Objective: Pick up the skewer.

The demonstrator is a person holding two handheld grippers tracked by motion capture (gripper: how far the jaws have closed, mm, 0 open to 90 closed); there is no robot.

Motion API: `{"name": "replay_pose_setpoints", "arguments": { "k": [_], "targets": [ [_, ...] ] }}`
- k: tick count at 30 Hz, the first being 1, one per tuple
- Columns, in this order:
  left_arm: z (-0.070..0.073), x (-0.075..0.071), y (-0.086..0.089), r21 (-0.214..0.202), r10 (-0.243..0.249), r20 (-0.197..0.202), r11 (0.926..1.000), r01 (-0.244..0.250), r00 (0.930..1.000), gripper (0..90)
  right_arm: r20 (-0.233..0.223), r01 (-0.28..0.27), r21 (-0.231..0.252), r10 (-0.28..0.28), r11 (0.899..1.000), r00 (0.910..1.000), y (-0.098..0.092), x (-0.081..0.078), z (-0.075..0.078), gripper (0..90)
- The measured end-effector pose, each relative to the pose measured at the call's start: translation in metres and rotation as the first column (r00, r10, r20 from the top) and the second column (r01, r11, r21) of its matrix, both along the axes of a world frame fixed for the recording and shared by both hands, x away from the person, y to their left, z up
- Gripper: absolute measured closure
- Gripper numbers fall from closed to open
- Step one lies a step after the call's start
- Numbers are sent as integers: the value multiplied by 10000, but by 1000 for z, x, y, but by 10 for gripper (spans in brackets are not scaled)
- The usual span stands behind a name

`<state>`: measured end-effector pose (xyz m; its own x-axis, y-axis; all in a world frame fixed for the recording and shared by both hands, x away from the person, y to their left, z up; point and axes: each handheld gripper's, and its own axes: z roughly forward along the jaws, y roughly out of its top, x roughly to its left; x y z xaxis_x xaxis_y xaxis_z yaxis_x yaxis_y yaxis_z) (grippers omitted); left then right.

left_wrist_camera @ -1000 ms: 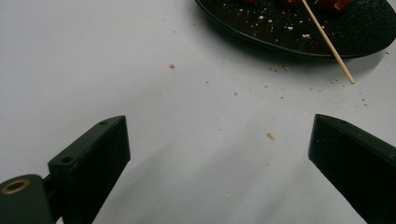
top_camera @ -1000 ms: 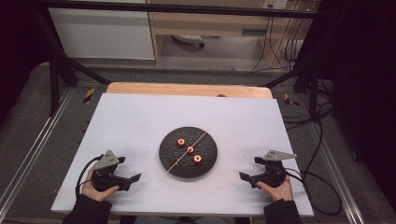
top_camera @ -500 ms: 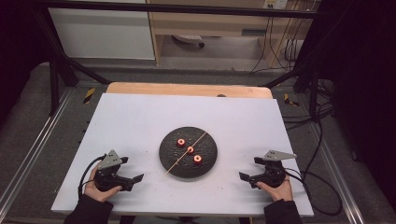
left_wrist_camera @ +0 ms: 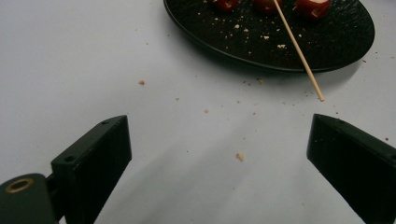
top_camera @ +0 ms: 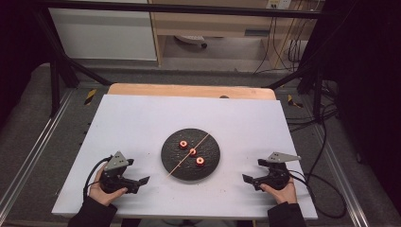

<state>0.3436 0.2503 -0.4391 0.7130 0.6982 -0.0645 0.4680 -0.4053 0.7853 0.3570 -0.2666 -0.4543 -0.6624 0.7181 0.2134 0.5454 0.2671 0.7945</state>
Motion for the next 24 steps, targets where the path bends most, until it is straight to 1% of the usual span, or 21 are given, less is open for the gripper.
{"name": "replay_pose_setpoints", "arguments": {
  "k": [5, 13, 17, 19, 22, 24],
  "targets": [
    [4, 1, -7, 73, -5, -125, 10000, 6, 9999, 63, 4, 29, -46, -29, 10000, 10000, 0, 0, 0, 5],
    [10, 3, -16, 163, -67, -101, 9998, 69, 9999, 63, -13, -9, -99, 9, 10000, 10000, 0, 0, 0, 5],
    [19, 5, -24, 346, -139, 11, 9993, 138, 9999, 67, -52, 3, -111, -4, 9999, 10000, 0, 0, 0, 5],
    [20, 6, -26, 356, -151, 22, 9993, 150, 9999, 68, -63, 26, -104, -27, 9999, 10000, 0, 0, 0, 6],
    [25, 9, -34, 441, -236, -13, 9987, 237, 9997, 74, -78, 28, -155, -29, 9999, 10000, 1, 0, -1, 6],
    [26, 9, -36, 461, -216, -40, 9987, 217, 9998, 76, -97, 47, -171, -49, 9998, 9999, 1, 0, -1, 6]
  ]
}}
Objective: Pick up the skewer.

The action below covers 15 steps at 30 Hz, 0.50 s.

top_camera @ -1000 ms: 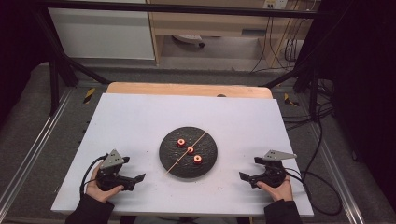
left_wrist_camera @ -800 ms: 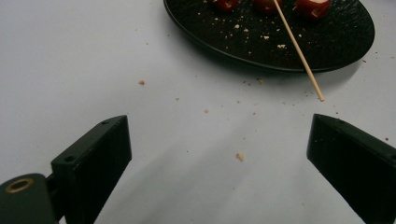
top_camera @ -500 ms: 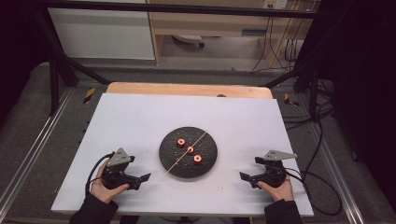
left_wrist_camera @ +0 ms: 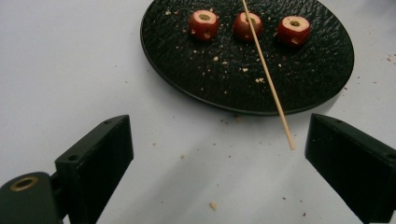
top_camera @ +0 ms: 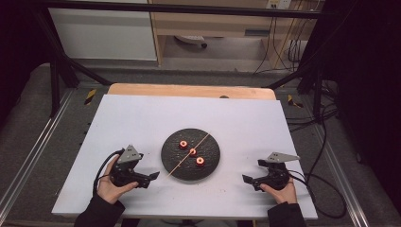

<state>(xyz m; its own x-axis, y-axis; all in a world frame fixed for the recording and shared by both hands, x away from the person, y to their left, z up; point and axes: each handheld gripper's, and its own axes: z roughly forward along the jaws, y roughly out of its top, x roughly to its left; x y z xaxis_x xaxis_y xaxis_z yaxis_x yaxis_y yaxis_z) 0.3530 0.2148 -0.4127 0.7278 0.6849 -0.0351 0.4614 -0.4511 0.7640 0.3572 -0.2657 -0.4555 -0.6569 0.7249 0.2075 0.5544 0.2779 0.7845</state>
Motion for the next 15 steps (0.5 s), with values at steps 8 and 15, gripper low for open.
{"name": "replay_pose_setpoints", "arguments": {
  "k": [8, 15],
  "targets": [
    [6, 8, -19, 347, -79, -145, 9994, 84, 9999, 84, 23, -32, -38, 33, 10000, 10000, 0, 0, 0, 6],
    [8, 14, -37, 767, -173, -282, 9969, 194, 9995, 112, -17, -25, -45, 25, 10000, 10000, 0, 0, 0, 7]
  ]
}}
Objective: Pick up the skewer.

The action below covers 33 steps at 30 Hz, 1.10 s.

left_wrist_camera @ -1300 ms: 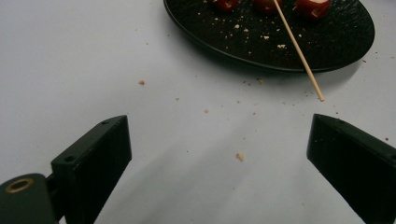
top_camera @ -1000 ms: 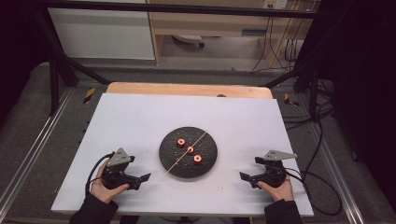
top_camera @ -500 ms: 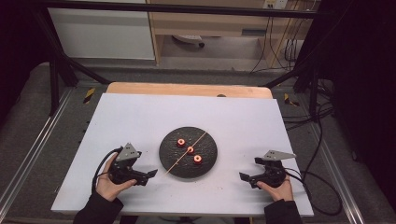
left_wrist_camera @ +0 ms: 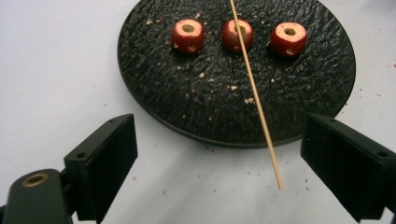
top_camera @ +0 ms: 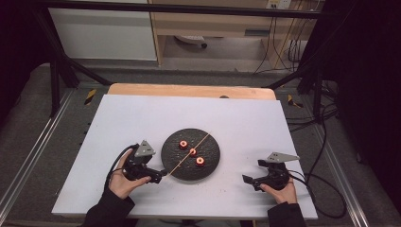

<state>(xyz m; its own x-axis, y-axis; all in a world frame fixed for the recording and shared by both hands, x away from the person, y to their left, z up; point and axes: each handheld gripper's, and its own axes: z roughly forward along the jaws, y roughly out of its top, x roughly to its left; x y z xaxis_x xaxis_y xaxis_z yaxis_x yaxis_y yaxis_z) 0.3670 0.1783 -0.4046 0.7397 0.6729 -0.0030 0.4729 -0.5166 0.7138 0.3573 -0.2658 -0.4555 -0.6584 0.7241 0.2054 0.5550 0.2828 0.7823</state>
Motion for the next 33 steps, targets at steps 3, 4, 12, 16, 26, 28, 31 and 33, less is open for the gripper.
{"name": "replay_pose_setpoints", "arguments": {
  "k": [3, 4, 12, 16, 26, 28, 31, 33],
  "targets": [
    [1, 3, -9, 172, -39, -110, 9998, 41, 9999, 130, -1, 1, 10, -1, 10000, 10000, 0, 0, 0, 7],
    [1, 6, -15, 254, -55, -166, 9997, 60, 9998, 137, -5, -1, 3, 1, 10000, 10000, 0, 0, 0, 7],
    [1, 13, -33, 515, -231, -370, 9984, 249, 9990, 205, -35, -10, -4, 10, 10000, 10000, 0, 0, 0, 7],
    [-2, 17, -45, 772, -253, -524, 9966, 293, 9983, 260, -44, -14, -16, 14, 10000, 10000, 0, 0, 0, 7],
    [-7, 28, -60, 1240, -174, -982, 9918, 295, 9950, 396, -107, -37, -7, 37, 10000, 9999, 1, 0, 0, 7],
    [-8, 29, -62, 1362, -206, -1103, 9900, 357, 9937, 442, -103, -58, -12, 58, 10000, 9999, 1, 0, -1, 8],
    [-9, 30, -65, 1466, -168, -1290, 9885, 359, 9915, 518, -100, -67, -14, 67, 10000, 9999, 1, 0, -1, 8],
    [-9, 32, -67, 1552, -162, -1460, 9871, 391, 9892, 557, -111, -69, -22, 69, 10000, 9999, 1, 0, -1, 8]
  ]
}}
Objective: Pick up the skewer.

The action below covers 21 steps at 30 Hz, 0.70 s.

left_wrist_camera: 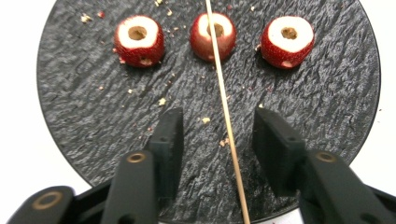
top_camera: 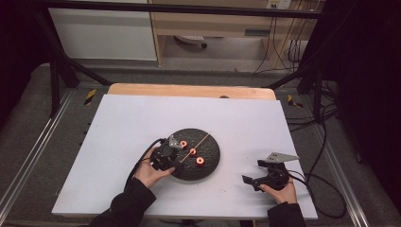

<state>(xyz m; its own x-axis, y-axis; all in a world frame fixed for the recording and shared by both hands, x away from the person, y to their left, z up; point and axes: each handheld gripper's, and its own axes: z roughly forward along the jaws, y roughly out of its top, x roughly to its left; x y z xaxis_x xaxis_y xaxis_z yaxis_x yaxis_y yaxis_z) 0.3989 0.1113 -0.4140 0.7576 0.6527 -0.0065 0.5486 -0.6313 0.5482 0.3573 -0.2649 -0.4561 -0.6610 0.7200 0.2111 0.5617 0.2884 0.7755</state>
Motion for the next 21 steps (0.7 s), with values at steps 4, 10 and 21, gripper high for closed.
{"name": "replay_pose_setpoints", "arguments": {
  "k": [4, 10, 21],
  "targets": [
    [-1, 1, -3, 162, 5, -211, 9999, -2, 9998, 630, 24, -9, -23, 9, 10000, 10000, 0, 0, 0, 8],
    [-1, 1, -6, 374, 88, -277, 9993, -78, 9996, 703, 8, -10, 5, 10, 10000, 10000, 0, 0, 0, 8],
    [-1, -1, -10, 646, 194, -320, 9978, -173, 9993, 803, -6, -44, -31, 44, 10000, 10000, 0, 0, 0, 8]
  ]
}}
